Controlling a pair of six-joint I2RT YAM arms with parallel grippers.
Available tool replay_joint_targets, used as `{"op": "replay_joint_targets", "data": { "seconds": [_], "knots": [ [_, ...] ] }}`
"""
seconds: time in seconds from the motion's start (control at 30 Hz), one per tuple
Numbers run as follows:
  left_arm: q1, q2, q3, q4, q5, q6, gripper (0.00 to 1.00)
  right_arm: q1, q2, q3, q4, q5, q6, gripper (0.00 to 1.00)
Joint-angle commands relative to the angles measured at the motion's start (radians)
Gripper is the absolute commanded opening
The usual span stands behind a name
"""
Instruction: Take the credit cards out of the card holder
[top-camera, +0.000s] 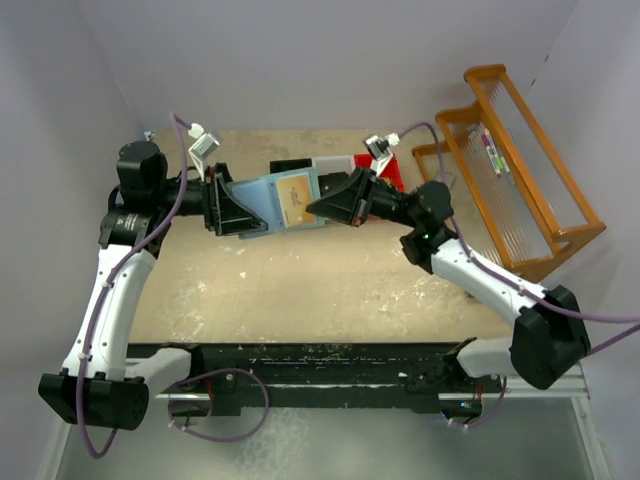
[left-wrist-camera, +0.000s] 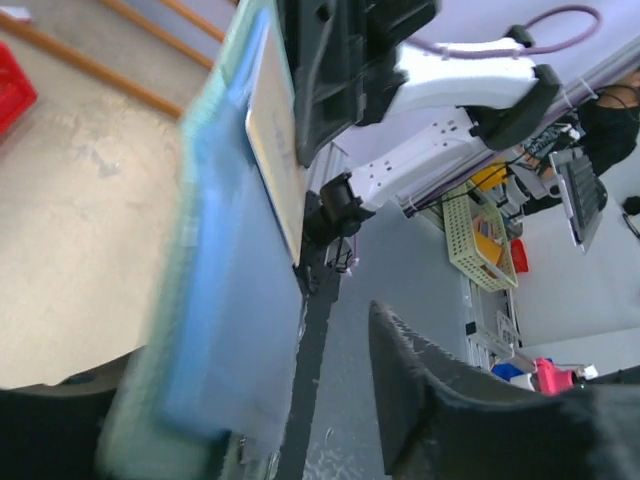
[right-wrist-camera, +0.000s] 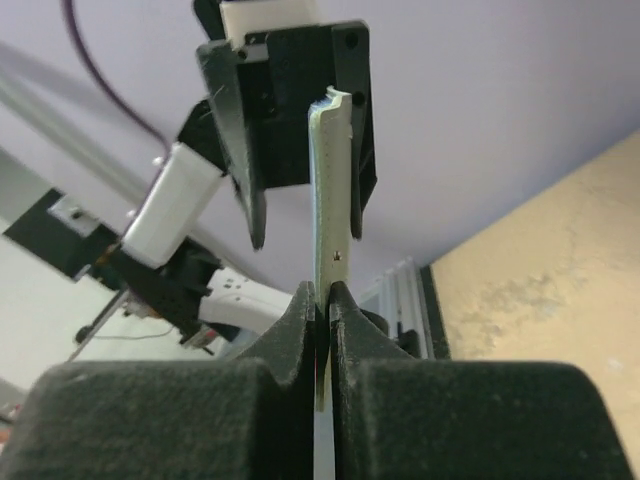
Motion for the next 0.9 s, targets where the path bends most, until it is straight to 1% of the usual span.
{"op": "replay_joint_targets", "data": {
  "seconds": [0.0, 0.03, 0.07, 0.13, 0.23, 0.37, 0.47, 0.6, 0.7, 0.87],
  "knots": [
    [0.0, 0.032, 0.098, -0.338, -0.074, 0.385, 0.65, 0.006, -0.086, 0.263, -0.778, 0.03, -0.555, 0.0],
    [0.0, 0.038, 0.116, -0.384, -0.088, 0.431, 0.69, 0.006, -0.081, 0.304, -0.905, 0.019, -0.64, 0.0],
    [0.0, 0.046, 0.131, -0.419, -0.101, 0.474, 0.71, 0.006, -0.074, 0.331, -1.01, 0.004, -0.692, 0.0],
    [0.0, 0.062, 0.164, -0.482, -0.118, 0.544, 0.72, 0.007, -0.061, 0.378, -1.139, -0.011, -0.778, 0.0],
    [0.0, 0.067, 0.19, -0.509, -0.142, 0.592, 0.72, 0.014, -0.03, 0.433, -1.277, -0.088, -0.913, 0.0],
    [0.0, 0.062, 0.188, -0.511, -0.17, 0.626, 0.72, 0.059, -0.005, 0.492, -1.412, -0.101, -1.029, 0.0],
    [0.0, 0.062, 0.176, -0.519, -0.161, 0.655, 0.72, 0.09, 0.016, 0.533, -1.479, -0.113, -1.092, 0.0],
    [-0.002, 0.053, 0.128, -0.51, -0.091, 0.676, 0.72, 0.144, 0.068, 0.587, -1.515, -0.104, -1.128, 0.0],
    [-0.011, 0.044, 0.087, -0.505, -0.055, 0.679, 0.69, 0.171, 0.117, 0.643, -1.538, -0.099, -1.148, 0.0],
    [-0.039, 0.055, 0.081, -0.603, -0.064, 0.764, 0.64, 0.197, 0.181, 0.717, -1.566, -0.11, -1.171, 0.0]
  ]
}}
